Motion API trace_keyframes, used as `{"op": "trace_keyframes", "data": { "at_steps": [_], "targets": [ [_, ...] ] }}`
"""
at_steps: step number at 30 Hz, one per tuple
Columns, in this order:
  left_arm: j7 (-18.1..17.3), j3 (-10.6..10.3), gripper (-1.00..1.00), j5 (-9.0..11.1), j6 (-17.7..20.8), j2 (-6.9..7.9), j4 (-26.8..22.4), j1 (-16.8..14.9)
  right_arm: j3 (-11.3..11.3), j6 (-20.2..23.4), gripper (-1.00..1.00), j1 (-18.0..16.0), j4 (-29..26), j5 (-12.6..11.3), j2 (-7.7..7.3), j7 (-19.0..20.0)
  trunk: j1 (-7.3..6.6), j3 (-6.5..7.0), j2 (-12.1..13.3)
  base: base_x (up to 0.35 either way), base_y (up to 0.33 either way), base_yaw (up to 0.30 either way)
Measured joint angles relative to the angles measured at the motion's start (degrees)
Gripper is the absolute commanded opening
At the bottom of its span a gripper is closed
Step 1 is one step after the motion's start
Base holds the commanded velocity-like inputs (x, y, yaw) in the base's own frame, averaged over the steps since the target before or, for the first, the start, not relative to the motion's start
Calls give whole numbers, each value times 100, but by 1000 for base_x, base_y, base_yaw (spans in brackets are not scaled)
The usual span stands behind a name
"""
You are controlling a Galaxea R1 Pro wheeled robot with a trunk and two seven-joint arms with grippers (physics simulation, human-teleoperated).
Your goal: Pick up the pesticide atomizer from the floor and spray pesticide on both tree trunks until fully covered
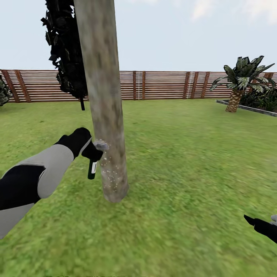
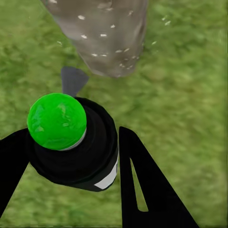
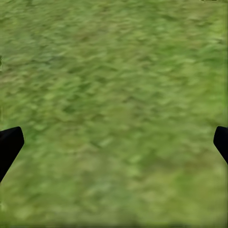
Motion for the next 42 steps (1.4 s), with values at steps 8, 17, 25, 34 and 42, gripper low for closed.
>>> {"op": "trace_keyframes", "data": {
  "at_steps": [8, 17, 25, 34, 42],
  "targets": [
    [47, 1, -100, 226, -117, 0, 482, 315, 6, -13, 100, 0, 0, 17, 25, -2, 0, -1, 0, 8, -171, 70],
    [68, 7, -100, 243, -488, 17, 489, 787, 25, -34, 100, 0, 4, 11, 35, 2, 0, -1, 0, 101, -313, 1],
    [158, 6, -100, 257, -1475, 108, 480, 1510, 28, -26, 100, 0, 3, 12, 35, 7, 0, -6, 0, 54, -113, 59],
    [2275, 6, -100, 2030, -2091, 222, 485, 1856, 28, -26, 100, 0, 12, 20, 43, 7, 0, -7, 0, 0, -1, 4],
    [2497, 17, -100, 2697, -2266, 116, 496, 1985, 28, -26, 100, 0, 12, 28, 44, 6, 0, -15, 0, 0, 0, 88]
  ]
}}
